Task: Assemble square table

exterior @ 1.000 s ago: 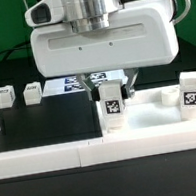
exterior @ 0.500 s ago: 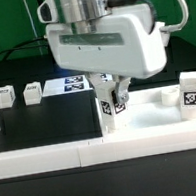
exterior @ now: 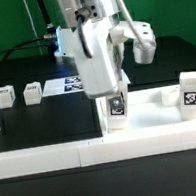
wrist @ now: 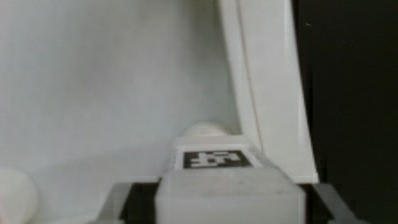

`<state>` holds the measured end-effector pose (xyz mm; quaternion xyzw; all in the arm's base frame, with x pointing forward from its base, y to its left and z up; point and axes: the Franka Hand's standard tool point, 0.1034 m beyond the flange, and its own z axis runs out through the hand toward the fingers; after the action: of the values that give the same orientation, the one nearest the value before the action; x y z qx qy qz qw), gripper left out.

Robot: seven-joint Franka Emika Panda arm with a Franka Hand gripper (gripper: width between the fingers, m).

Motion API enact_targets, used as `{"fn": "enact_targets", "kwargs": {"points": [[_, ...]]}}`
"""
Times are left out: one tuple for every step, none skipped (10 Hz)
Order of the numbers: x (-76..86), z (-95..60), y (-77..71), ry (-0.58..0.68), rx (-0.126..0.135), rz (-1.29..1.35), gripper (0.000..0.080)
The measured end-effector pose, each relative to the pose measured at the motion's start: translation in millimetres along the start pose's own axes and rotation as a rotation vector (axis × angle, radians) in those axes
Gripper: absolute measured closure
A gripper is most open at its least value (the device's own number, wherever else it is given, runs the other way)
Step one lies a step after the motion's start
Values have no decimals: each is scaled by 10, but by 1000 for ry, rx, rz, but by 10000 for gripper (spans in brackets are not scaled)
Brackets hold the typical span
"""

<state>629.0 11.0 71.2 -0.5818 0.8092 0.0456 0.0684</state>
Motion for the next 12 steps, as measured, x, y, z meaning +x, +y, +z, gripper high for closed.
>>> {"fn": "enact_targets", "kwargs": {"points": [[1, -1, 3, 1, -1, -24, 509], [-2, 4, 6, 1, -2, -44, 434], [0, 4, 8, 6, -6, -125, 434], [-10, -7, 11, 8, -17, -333, 241], [-16, -8, 1, 5, -12, -525, 241], [-13, -6, 2, 7, -13, -544, 169], [-11, -6, 2, 7, -13, -640, 169], [-10, -6, 2, 6, -14, -702, 153], [-6, -5, 4, 7, -16, -776, 151], [22, 5, 9, 13, -28, -982, 151], [56, 17, 0, 14, -30, -1127, 151], [72, 18, -6, 16, -32, -1235, 151]]}}
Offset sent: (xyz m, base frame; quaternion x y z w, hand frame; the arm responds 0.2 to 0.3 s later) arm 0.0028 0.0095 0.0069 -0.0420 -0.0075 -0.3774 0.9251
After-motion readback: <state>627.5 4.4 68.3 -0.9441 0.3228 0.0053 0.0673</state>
